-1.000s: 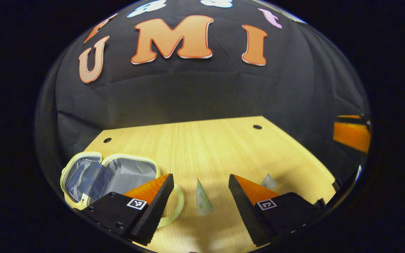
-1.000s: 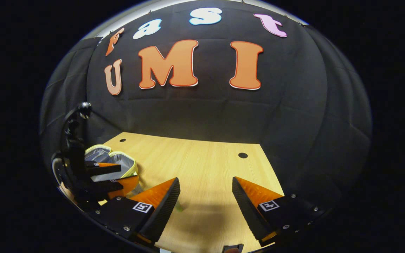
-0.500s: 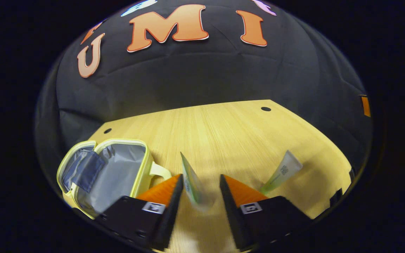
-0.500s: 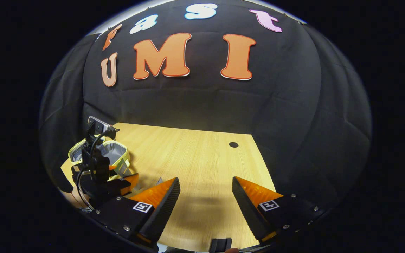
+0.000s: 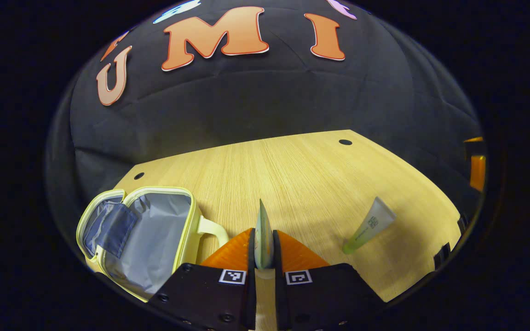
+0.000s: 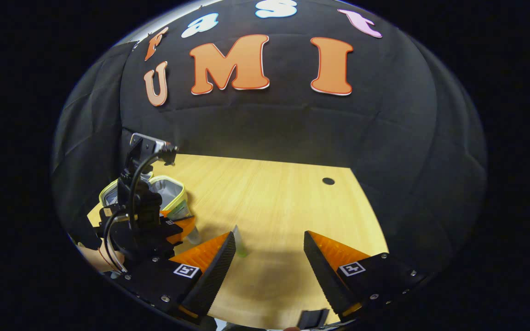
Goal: First open the suitcase, pack the skin care products into it, and then close the suitcase.
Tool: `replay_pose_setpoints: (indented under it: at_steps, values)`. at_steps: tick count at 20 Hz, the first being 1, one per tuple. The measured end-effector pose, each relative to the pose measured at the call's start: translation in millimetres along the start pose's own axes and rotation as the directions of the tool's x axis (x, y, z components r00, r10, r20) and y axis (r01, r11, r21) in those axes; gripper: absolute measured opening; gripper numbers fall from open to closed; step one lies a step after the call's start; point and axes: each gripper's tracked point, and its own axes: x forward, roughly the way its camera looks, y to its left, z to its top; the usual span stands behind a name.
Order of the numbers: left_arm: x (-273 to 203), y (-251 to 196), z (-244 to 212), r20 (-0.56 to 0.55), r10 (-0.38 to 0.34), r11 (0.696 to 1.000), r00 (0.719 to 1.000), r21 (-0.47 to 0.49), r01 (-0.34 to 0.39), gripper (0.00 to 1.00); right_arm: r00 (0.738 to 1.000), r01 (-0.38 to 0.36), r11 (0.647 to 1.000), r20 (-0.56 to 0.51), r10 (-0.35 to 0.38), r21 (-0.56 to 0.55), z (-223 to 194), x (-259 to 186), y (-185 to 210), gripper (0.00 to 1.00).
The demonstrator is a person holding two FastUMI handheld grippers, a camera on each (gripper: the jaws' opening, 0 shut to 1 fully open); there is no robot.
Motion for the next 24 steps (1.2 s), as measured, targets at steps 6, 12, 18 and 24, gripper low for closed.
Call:
replay_pose_setpoints:
  at_steps: [6, 12, 18, 24]
  values:
    - [-9, 7, 7, -0.004, -0.028, 0.999, 1.000, -0.036, 0.028, 0.17, 0.990, -0.047, 0.999, -0.131, 0.045, -0.019, -44, 56, 31, 0.95]
    - [-19, 14, 11, -0.017, -0.039, 0.997, 0.999, -0.065, 0.038, 0.17, 0.965, -0.076, 0.997, -0.249, 0.079, 0.021, -86, 106, 49, 0.81]
    - [-19, 20, 11, -0.039, -0.052, 0.997, 0.998, -0.065, 0.049, 0.17, 0.959, -0.082, 0.997, -0.274, 0.077, -0.006, -92, 128, 51, 0.31]
    - [-39, 29, 31, -0.058, -0.106, 0.990, 0.993, -0.098, 0.100, 0.17, 0.956, -0.104, 0.991, -0.265, 0.123, 0.083, -79, 114, 53, 0.29]
